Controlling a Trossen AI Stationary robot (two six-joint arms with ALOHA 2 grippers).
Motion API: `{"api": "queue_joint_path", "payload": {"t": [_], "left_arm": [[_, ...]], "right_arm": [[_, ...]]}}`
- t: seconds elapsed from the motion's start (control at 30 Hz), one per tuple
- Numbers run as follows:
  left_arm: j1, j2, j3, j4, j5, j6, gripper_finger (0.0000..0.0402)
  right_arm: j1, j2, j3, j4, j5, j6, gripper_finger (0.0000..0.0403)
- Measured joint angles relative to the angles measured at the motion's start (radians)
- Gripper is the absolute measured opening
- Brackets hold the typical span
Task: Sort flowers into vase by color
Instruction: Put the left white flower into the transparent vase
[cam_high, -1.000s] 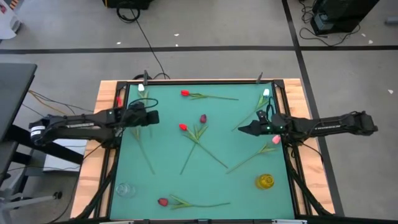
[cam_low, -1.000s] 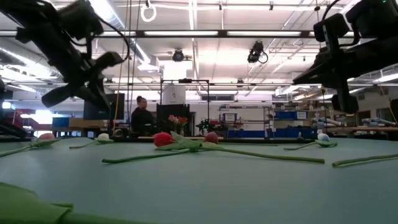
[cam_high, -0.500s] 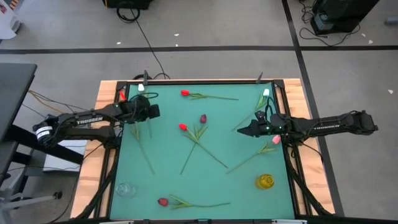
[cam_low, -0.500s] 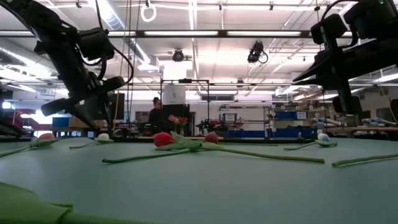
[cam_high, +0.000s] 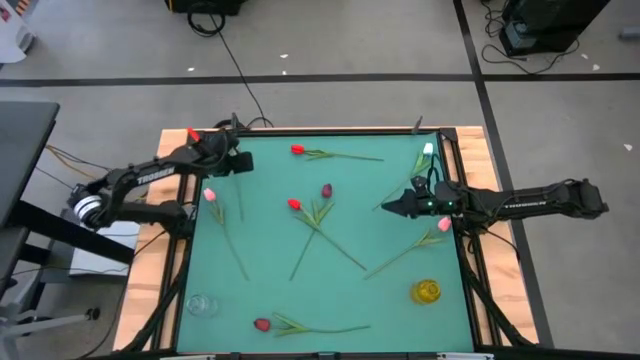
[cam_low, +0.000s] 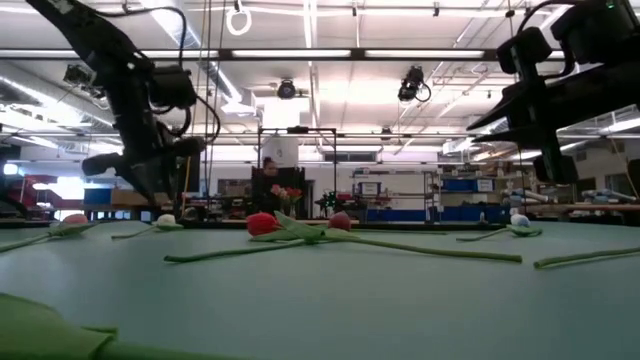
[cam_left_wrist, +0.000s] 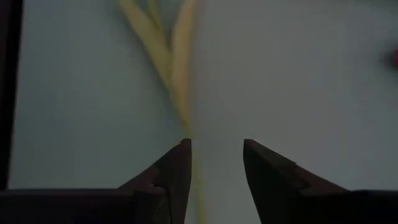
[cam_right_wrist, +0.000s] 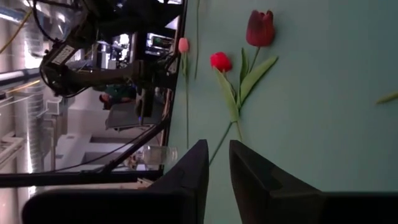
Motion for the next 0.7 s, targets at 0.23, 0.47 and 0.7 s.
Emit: {"api": "queue_joint_path", "payload": {"t": [0.23,0.47,0.7], "left_arm": [[0.069,0.133,0.005,0.009,0.060,0.069,0.0146],[0.077,0.223,0.005,0.058,0.059,0.105,0.0140],[0.077,0.247,0.007,0.062,0.052,0.105,0.0081]], "right_arm": [[-0.011,0.000,0.000,-0.006,0.000,0.010,0.0075],[-0.011,0.000,0.000,-0.040,-0.006,0.026,0.0075],[-0.011,0.000,0.000,-0.042,-0.035,0.027,0.0075]]}}
